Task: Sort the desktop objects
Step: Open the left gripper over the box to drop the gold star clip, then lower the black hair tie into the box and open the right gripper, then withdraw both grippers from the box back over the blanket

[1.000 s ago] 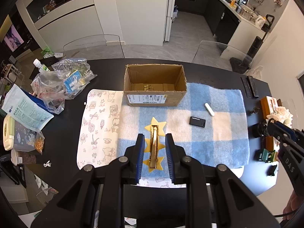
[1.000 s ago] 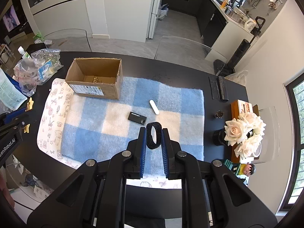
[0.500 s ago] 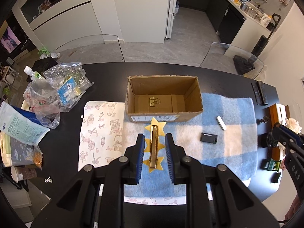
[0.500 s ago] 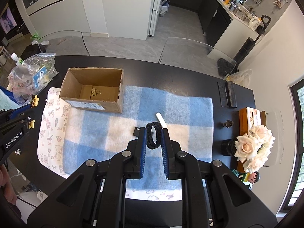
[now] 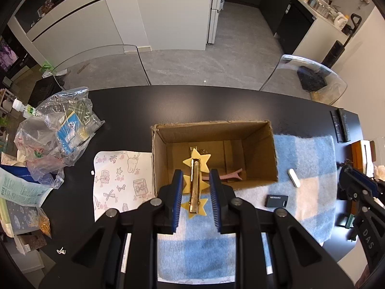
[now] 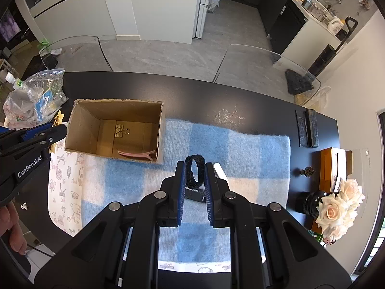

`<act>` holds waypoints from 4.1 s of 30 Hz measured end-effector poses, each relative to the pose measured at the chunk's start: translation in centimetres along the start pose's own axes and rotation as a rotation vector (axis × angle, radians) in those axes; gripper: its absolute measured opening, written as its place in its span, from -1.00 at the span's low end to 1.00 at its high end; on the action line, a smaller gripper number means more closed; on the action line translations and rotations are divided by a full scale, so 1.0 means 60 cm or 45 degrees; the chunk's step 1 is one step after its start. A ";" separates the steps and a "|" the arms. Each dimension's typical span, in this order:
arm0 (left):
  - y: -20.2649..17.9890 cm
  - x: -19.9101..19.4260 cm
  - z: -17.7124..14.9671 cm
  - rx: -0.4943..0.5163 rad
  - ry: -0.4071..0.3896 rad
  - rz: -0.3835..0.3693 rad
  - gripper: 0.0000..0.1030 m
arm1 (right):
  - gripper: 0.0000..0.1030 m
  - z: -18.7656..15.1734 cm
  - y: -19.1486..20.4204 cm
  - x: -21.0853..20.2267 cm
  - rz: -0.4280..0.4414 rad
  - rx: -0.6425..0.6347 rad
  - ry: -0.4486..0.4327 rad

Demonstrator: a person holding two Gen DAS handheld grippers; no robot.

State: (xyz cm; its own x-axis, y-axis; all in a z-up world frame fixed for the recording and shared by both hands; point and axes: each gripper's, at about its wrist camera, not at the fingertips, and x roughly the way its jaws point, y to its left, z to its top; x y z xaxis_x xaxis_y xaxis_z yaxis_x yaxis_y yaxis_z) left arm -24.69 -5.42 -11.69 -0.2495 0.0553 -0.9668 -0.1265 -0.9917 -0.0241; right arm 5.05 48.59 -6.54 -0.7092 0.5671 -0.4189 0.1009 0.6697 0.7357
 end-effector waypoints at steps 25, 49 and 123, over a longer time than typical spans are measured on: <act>0.024 0.044 0.030 -0.053 -0.003 -0.016 0.89 | -0.69 0.036 0.029 0.052 0.029 -0.049 0.031; 0.175 0.030 0.006 -0.194 0.017 0.029 0.89 | -0.68 0.071 0.174 0.062 0.089 -0.188 0.039; -0.154 -0.287 -0.359 -0.021 -0.191 0.000 0.90 | 1.00 -0.367 -0.165 -0.277 -0.015 -0.031 -0.120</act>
State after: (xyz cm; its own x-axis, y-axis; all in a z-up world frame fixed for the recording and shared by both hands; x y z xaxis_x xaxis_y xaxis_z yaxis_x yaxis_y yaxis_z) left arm 1.46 0.29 -0.29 -0.3903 0.0706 -0.9180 -0.1106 -0.9934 -0.0294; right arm 0.48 21.96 4.89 -0.6411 0.6029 -0.4748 0.0754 0.6652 0.7428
